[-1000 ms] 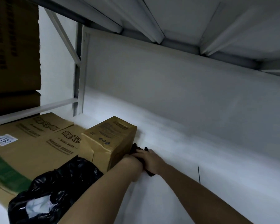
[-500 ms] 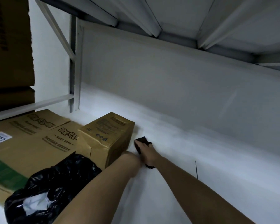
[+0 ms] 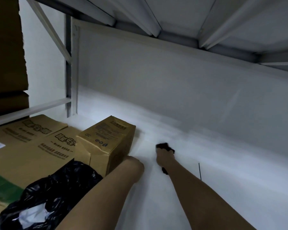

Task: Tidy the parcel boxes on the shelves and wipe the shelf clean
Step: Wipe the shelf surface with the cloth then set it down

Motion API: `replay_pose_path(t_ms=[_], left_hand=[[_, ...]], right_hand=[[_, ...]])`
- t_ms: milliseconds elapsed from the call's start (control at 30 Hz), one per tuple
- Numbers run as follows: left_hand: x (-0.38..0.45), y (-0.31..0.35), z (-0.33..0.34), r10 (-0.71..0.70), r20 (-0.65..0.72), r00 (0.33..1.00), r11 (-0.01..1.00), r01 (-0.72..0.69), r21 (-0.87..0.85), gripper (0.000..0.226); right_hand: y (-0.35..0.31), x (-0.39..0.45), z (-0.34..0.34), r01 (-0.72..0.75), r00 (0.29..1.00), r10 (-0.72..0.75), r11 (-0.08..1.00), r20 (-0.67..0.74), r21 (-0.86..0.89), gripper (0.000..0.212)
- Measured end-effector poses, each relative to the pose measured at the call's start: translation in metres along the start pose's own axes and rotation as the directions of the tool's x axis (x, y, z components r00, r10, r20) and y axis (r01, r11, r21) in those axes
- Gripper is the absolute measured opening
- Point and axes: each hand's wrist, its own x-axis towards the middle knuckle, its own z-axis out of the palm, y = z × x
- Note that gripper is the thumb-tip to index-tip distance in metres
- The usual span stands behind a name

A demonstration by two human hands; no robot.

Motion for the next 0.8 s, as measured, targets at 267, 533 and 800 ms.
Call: replay_pose_path(t_ms=[267, 533, 800], left_hand=[[-0.002, -0.002, 0.000, 0.024, -0.068, 0.997, 1.000, -0.024, 0.008, 0.046], [-0.008, 0.002, 0.000, 0.015, -0.105, 0.994, 1.000, -0.015, -0.005, 0.048], [-0.015, 0.007, -0.002, 0.034, -0.095, 0.995, 0.999, -0.033, 0.009, 0.036]], right_hand=[[0.063, -0.019, -0.001, -0.035, 0.999, 0.034, 0.995, 0.015, 0.093, 0.071], [0.077, -0.024, -0.011, -0.181, 0.981, 0.187, 0.979, 0.055, -0.094, 0.046], [0.060, -0.030, -0.006, 0.174, 0.982, -0.167, 0.982, 0.092, -0.076, 0.063]])
